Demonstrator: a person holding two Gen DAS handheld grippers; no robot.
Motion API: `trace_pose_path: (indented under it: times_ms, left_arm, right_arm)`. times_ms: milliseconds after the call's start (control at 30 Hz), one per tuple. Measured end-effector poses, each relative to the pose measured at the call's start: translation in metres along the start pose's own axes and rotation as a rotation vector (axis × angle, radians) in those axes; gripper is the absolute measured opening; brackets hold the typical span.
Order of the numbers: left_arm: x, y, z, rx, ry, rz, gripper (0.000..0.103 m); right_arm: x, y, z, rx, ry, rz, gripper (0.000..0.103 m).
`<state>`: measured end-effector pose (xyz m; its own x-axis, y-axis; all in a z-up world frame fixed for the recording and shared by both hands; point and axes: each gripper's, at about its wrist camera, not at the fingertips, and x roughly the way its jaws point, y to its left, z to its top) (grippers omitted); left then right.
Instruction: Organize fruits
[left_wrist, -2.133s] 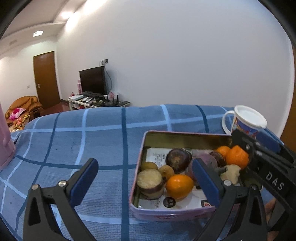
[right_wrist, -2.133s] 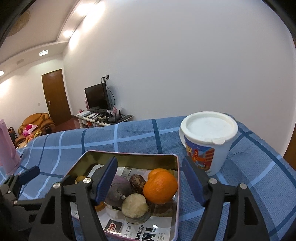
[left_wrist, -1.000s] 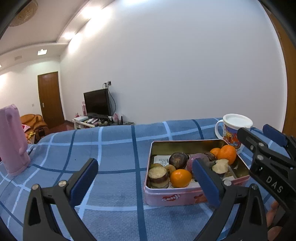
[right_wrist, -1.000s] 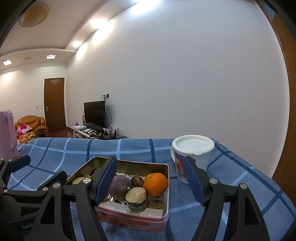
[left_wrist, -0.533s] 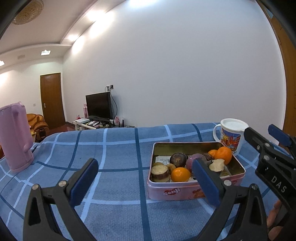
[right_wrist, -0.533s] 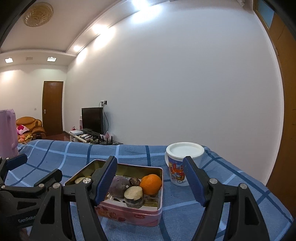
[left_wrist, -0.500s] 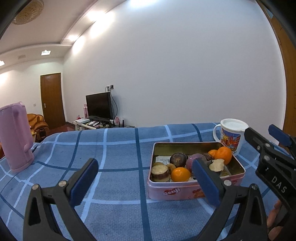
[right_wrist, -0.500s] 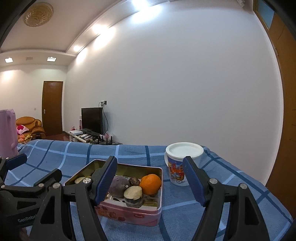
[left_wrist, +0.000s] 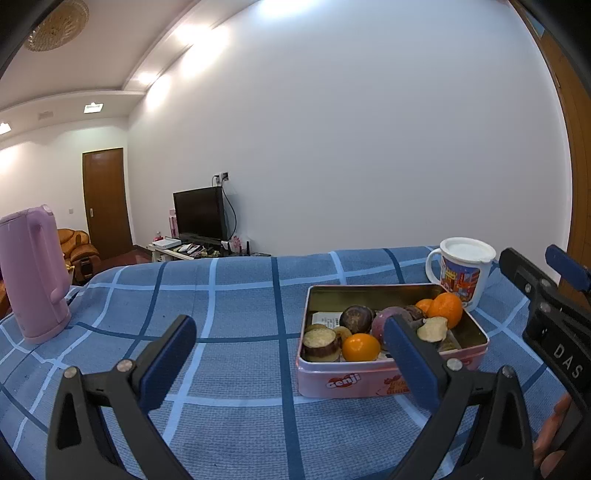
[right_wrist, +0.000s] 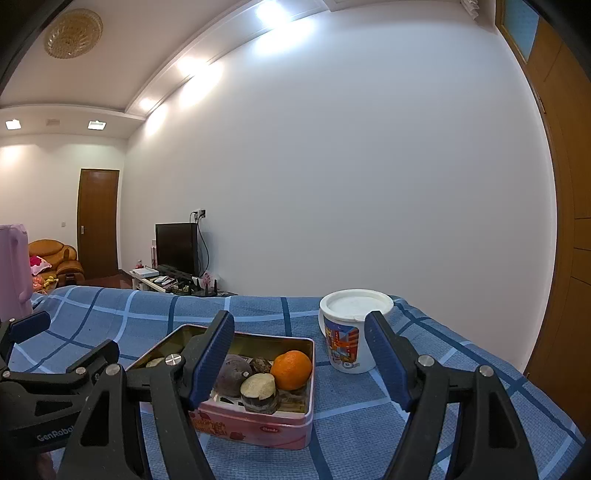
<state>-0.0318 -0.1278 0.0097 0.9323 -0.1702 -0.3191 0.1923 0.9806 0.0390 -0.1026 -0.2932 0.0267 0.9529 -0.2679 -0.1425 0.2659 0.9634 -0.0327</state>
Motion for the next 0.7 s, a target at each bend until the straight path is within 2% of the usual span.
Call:
trace_pose_path:
  times_ms: [700]
  left_arm:
    - [0.0005, 0.0024, -0.0006, 0.001, 0.014, 0.005, 0.103]
  right_arm:
    - [0.0024, -0.0002, -0.0017, 0.003, 0.009, 0.001, 0.075]
